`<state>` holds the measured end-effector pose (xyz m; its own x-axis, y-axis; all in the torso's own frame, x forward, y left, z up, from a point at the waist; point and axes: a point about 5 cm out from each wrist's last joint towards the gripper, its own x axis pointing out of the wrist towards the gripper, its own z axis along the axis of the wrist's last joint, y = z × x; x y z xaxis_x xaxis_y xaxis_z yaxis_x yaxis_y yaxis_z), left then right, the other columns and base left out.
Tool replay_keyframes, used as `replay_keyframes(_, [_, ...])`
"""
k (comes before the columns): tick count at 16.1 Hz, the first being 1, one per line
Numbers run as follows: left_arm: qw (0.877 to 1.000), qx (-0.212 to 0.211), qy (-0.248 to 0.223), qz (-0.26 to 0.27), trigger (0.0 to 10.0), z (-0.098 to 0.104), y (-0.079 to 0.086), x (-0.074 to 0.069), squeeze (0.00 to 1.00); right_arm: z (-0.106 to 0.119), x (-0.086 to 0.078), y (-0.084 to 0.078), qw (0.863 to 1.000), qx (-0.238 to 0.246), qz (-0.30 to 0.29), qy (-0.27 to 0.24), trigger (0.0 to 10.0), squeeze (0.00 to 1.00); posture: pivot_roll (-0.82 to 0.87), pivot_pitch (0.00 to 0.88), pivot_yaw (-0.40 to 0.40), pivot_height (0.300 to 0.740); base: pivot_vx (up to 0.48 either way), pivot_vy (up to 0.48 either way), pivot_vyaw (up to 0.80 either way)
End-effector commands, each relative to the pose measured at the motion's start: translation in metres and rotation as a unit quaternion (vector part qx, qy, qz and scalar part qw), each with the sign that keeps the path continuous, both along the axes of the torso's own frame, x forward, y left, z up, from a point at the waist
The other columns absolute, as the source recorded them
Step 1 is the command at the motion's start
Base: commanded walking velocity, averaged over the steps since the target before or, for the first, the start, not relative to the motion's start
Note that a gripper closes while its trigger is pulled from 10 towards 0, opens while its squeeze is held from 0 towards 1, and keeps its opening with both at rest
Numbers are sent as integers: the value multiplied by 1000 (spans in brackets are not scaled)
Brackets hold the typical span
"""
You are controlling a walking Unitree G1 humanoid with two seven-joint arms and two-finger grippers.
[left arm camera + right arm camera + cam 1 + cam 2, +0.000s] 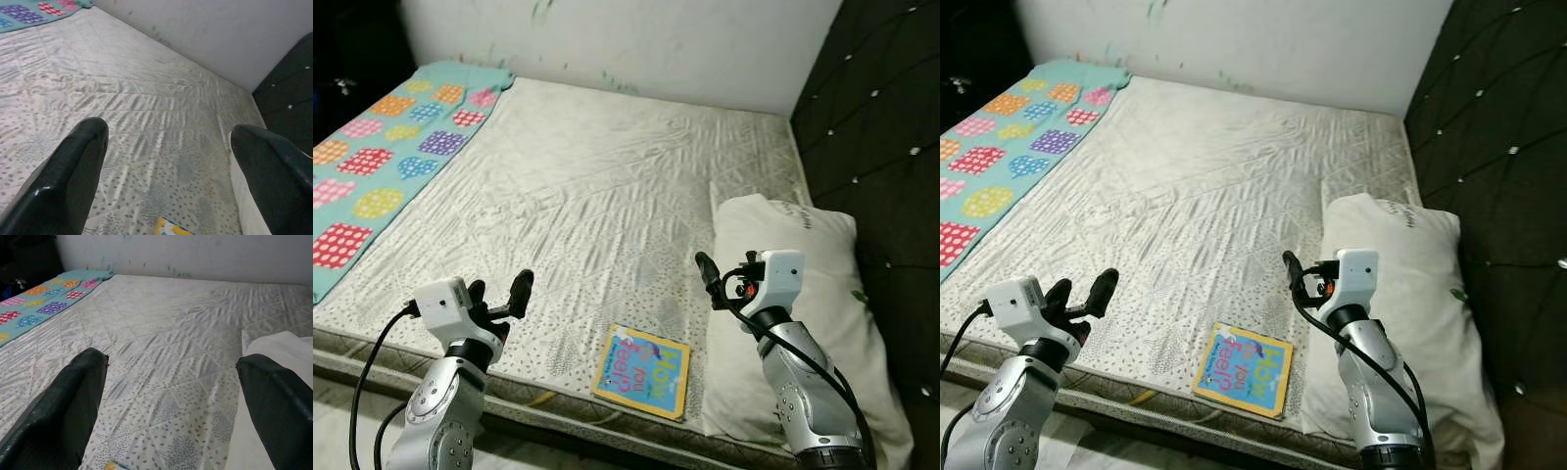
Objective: Clean up the room
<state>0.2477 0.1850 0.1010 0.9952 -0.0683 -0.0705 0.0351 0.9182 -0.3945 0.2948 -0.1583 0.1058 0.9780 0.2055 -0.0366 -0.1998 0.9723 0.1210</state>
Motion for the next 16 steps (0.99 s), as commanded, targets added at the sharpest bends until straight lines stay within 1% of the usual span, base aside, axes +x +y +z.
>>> replay_keyframes(1, [1000, 0, -1, -4, 10000, 4, -1, -2, 0, 2, -2, -3, 1000, 0, -3, -1, 10000, 0, -15, 0, -24, 740, 0, 0, 0])
replay_keyframes(4, [1000, -6, 7, 0, 10000, 3, 0, -5, 0, 0, -7, -5, 1000, 0, -7, 10, 10000, 0, -18, 0, -23, 740, 0, 0, 0])
replay_keyframes(6, [1000, -7, 11, 0, 10000, 2, -1, -6, 0, 0, -9, -4, 1000, -2, -6, 12, 10000, 0, -22, 0, -23, 740, 0, 266, -538])
replay_keyframes(7, [1000, -9, 13, -1, 10000, 2, -2, -7, 0, 0, -9, -5, 1000, -4, -6, 12, 10000, 0, -24, 0, -23, 740, 0, 274, 0])
replay_keyframes(11, [1000, -10, 16, -4, 10000, 0, -3, -8, 0, 0, -11, -6, 1000, -10, -4, 15, 10000, 0, -27, 3, -28, 740, 0, 317, 0])
replay_keyframes(16, [1000, -13, 19, -3, 10000, 0, -5, -7, 0, 0, -10, -5, 1000, -18, 3, 17, 10000, 0, -29, 5, -35, 740, 0, 409, 0])
